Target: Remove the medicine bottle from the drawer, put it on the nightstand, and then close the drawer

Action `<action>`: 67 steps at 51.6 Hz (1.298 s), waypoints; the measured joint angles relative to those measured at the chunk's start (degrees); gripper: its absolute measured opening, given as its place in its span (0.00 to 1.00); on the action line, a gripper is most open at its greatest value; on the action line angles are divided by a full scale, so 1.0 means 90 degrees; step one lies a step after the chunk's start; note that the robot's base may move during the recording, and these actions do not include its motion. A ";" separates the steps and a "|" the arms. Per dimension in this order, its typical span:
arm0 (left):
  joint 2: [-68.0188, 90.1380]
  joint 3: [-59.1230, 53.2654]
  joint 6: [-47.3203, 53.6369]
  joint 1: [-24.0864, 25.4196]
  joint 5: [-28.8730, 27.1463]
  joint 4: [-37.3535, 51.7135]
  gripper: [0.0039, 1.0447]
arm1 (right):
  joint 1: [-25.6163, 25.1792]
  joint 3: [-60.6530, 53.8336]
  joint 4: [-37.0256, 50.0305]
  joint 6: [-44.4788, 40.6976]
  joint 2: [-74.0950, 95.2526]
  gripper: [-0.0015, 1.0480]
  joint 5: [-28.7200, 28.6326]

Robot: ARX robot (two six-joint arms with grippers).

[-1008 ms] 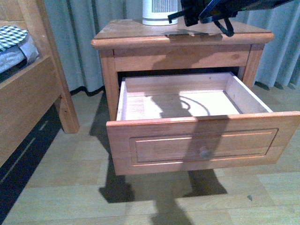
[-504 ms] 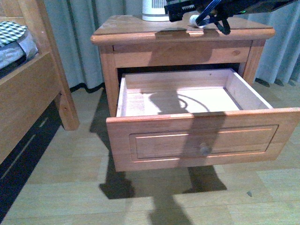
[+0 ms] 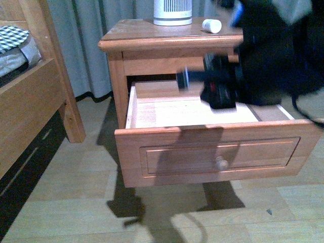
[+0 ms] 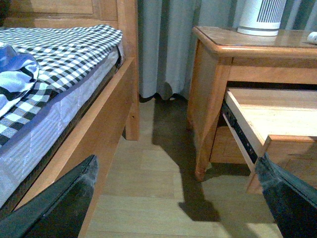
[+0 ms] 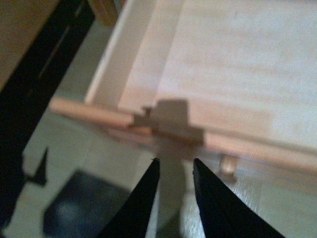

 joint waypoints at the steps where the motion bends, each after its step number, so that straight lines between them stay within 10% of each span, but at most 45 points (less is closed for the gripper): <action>1: 0.0000 0.0000 0.0000 0.0000 0.0000 0.0000 0.94 | 0.0007 -0.0143 -0.0024 0.0044 0.0039 0.19 -0.0036; 7: 0.0000 0.0000 0.0000 0.0000 0.0002 0.0000 0.94 | 0.0022 -0.0561 -0.0010 0.0243 0.0432 0.03 -0.0075; 33: 0.0000 0.0000 0.0000 0.0000 0.0000 0.0000 0.94 | -0.0782 0.2074 0.2654 -0.2368 0.3997 0.03 0.1326; 67: 0.0000 0.0000 0.0002 0.0000 0.0002 0.0000 0.94 | -0.1222 0.5843 0.1848 -0.3254 0.6064 0.03 0.1865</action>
